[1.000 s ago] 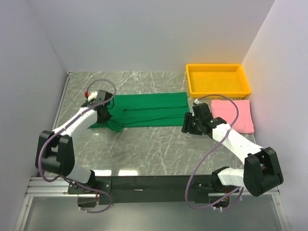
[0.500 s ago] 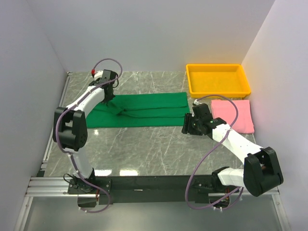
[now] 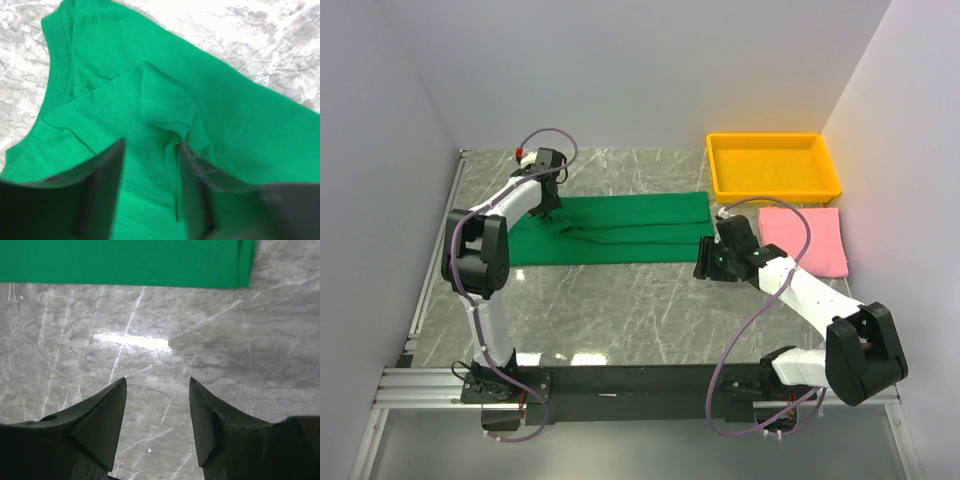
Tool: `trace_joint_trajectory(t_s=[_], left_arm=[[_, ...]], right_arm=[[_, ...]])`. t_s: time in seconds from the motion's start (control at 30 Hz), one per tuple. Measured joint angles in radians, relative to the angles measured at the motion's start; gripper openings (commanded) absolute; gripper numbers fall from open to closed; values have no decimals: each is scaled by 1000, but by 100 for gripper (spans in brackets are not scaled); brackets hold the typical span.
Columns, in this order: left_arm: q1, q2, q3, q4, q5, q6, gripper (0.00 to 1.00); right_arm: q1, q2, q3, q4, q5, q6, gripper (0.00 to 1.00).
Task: Fold and stack the t-shirts
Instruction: Fold the tshirt
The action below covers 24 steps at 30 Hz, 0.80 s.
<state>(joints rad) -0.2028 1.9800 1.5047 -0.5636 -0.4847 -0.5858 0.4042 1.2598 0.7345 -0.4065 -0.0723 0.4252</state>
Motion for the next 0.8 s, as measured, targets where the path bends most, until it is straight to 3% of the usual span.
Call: trace_joint_trajectory(t_s=[0.1,0.2,0.53,0.7,0.8], left_arm=[[2,-5,6,7,10,-2,74],[7,-36,3,2,16,-14,73],[107,-401,-272,30,78,-59,41],[144,-383,-432,45,107,-78,32],[151,-323,-445,36,100,-80,29]], right_arm=[[21,22,16,2,0,0,59],[48,58,53,11,0,0,53],[161,280,238,186,-87,24,32],[208,441,322,301,-138,51,27],[218,541,379,341,-161,60,27]])
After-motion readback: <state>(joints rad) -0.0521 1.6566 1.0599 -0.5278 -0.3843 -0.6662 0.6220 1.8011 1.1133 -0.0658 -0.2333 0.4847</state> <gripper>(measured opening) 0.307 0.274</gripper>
